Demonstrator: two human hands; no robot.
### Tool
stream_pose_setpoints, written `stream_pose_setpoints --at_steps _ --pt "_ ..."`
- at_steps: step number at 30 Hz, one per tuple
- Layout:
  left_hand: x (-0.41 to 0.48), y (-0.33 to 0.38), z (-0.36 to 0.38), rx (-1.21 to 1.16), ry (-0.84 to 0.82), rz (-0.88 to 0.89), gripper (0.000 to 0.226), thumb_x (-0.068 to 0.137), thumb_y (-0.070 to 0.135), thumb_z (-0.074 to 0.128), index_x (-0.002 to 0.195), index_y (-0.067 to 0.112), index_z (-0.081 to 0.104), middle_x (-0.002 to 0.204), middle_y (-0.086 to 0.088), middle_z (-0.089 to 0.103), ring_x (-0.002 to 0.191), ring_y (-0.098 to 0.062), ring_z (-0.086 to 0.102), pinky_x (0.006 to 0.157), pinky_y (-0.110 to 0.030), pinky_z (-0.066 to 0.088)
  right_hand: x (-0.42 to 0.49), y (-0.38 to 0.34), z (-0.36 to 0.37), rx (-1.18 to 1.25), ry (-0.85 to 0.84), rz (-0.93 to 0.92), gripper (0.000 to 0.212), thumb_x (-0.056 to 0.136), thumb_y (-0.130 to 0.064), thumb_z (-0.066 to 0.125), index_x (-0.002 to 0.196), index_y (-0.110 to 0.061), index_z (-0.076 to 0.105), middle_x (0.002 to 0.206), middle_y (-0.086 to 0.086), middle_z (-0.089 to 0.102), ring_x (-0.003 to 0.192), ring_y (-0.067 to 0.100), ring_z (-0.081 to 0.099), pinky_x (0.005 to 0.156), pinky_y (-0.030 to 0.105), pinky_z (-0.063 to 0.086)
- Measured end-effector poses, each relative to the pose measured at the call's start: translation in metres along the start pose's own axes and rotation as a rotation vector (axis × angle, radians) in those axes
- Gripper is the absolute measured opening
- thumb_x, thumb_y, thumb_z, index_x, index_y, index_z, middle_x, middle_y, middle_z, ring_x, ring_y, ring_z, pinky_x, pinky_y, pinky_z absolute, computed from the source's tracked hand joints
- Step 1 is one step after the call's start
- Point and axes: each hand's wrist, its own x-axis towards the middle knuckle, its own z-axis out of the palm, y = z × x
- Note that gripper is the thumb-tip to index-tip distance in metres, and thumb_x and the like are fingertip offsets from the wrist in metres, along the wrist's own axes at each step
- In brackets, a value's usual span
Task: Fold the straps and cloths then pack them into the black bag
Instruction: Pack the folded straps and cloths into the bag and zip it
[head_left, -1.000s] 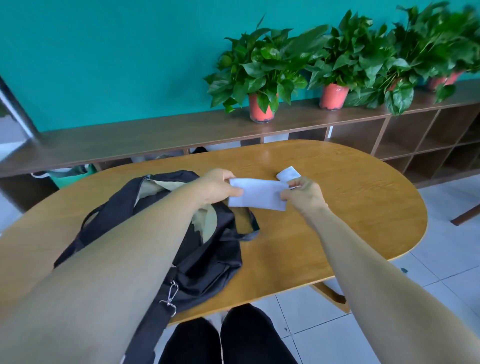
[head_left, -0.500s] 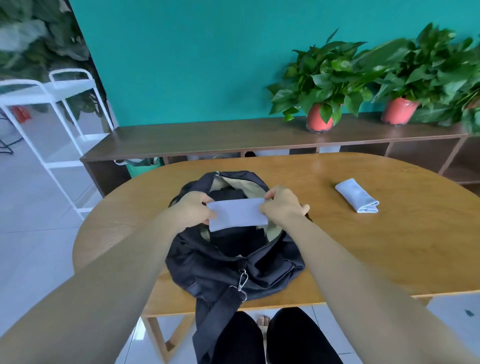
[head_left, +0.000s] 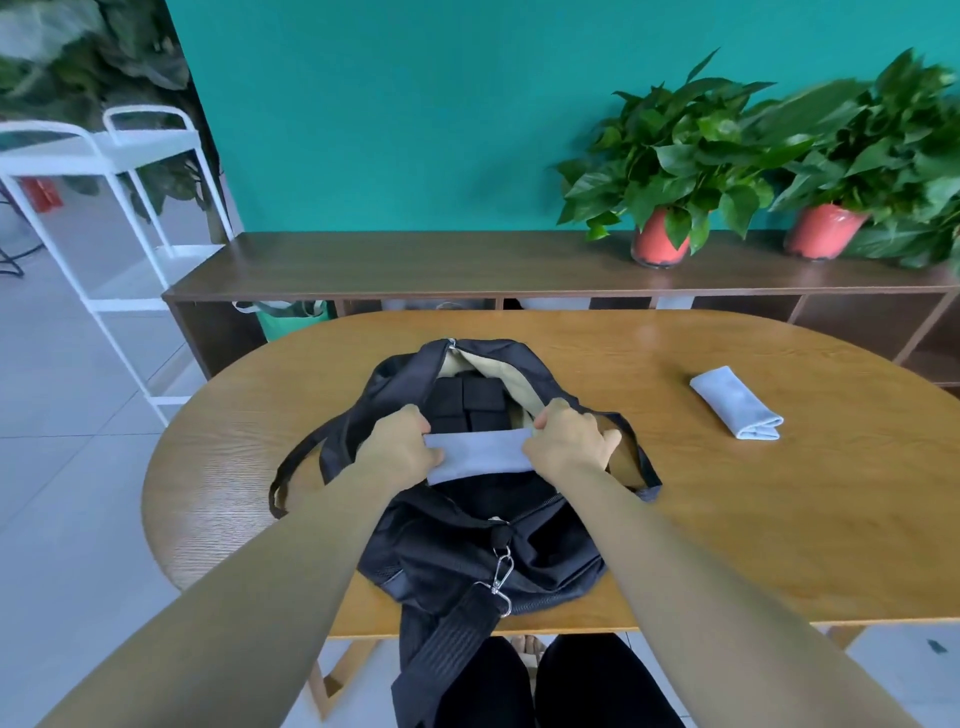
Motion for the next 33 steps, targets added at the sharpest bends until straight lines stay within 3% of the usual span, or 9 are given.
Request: stream_pose_setpoints --at_steps 3,6,11,15,19,23,28,31,33 --pt "0.0 0.001 -0.004 0.103 0.068 0.05 0.027 0.088 0.029 0.061 0.11 0.019 0.05 0.103 -0.002 0.06 0.095 -0.023 0.057 0.084 -0.034 0.043 0.001 0.0 -0.001 0.039 0.041 -0.039 0.016 0.084 -0.017 0.053 0.099 -0.024 0.053 0.092 -0.003 0.062 0.105 0.02 0.046 0.082 0.035 0.021" --pt "-0.004 0.01 -0.01 0.219 0.186 0.234 0.01 0.09 0.032 0.057 0.099 0.029 0.055 0.102 0.008 0.06 0.099 -0.018 0.056 0.087 -0.033 0.034 -0.003 0.003 -0.005 0.022 0.099 -0.208 0.018 0.083 -0.033 0.059 0.1 -0.028 0.059 0.091 -0.008 0.061 0.108 0.017 0.039 0.083 0.034 0.021" --pt "-0.012 0.001 -0.002 0.251 0.006 0.476 0.025 0.095 0.023 0.052 0.102 0.04 0.069 0.113 0.023 0.063 0.113 -0.004 0.049 0.089 -0.033 0.019 -0.016 0.019 -0.008 -0.077 0.008 -0.575 0.016 0.084 -0.04 0.063 0.097 -0.035 0.071 0.11 -0.019 0.061 0.123 0.013 0.027 0.086 0.033 0.01" --pt "-0.017 -0.009 0.008 0.24 -0.008 0.412 0.045 0.097 0.008 0.041 0.114 0.043 0.065 0.121 0.017 0.061 0.124 -0.005 0.043 0.102 -0.033 0.003 -0.017 0.028 -0.003 -0.153 -0.015 -0.585 0.018 0.093 -0.033 0.055 0.1 -0.033 0.072 0.115 -0.015 0.062 0.133 0.016 0.021 0.091 0.035 0.006" --pt "-0.019 -0.01 0.011 0.254 -0.03 0.349 0.048 0.098 0.007 0.038 0.118 0.041 0.064 0.122 0.012 0.06 0.126 -0.011 0.045 0.111 -0.04 -0.006 -0.015 0.029 0.004 -0.199 -0.006 -0.587 0.02 0.096 -0.032 0.052 0.099 -0.032 0.072 0.116 -0.012 0.064 0.134 0.014 0.017 0.09 0.034 0.005" --pt "-0.02 -0.003 0.005 0.228 -0.013 0.359 0.047 0.099 0.007 0.037 0.118 0.04 0.064 0.126 0.014 0.06 0.13 -0.006 0.041 0.114 -0.043 -0.01 -0.013 0.032 0.0 -0.135 -0.022 -0.583 0.023 0.096 -0.03 0.052 0.109 -0.036 0.07 0.12 -0.014 0.063 0.137 0.015 0.018 0.099 0.038 0.007" --pt "-0.019 0.036 -0.009 0.158 0.104 0.441 0.041 0.097 0.01 0.042 0.118 0.038 0.064 0.117 0.02 0.064 0.115 -0.003 0.051 0.113 -0.038 0.002 -0.005 0.045 -0.017 0.092 0.137 -0.506 0.02 0.09 -0.031 0.057 0.102 -0.038 0.071 0.11 -0.015 0.065 0.132 0.014 0.028 0.094 0.031 0.011" --pt "-0.021 0.069 -0.007 0.071 0.123 0.474 0.033 0.098 0.015 0.047 0.118 0.035 0.064 0.083 0.016 0.067 0.098 -0.01 0.053 0.104 -0.027 0.011 -0.004 0.061 -0.039 0.219 0.238 -0.411 0.018 0.089 -0.028 0.059 0.097 -0.033 0.073 0.085 -0.018 0.065 0.125 0.009 0.035 0.092 0.03 0.012" --pt "-0.019 0.088 0.0 0.019 0.096 0.501 0.03 0.097 0.015 0.049 0.118 0.03 0.065 0.099 0.009 0.071 0.104 -0.014 0.056 0.108 -0.032 0.016 -0.002 0.08 -0.054 0.227 0.297 -0.341 0.018 0.088 -0.026 0.06 0.096 -0.033 0.074 0.078 -0.017 0.06 0.123 0.01 0.037 0.091 0.031 0.014"
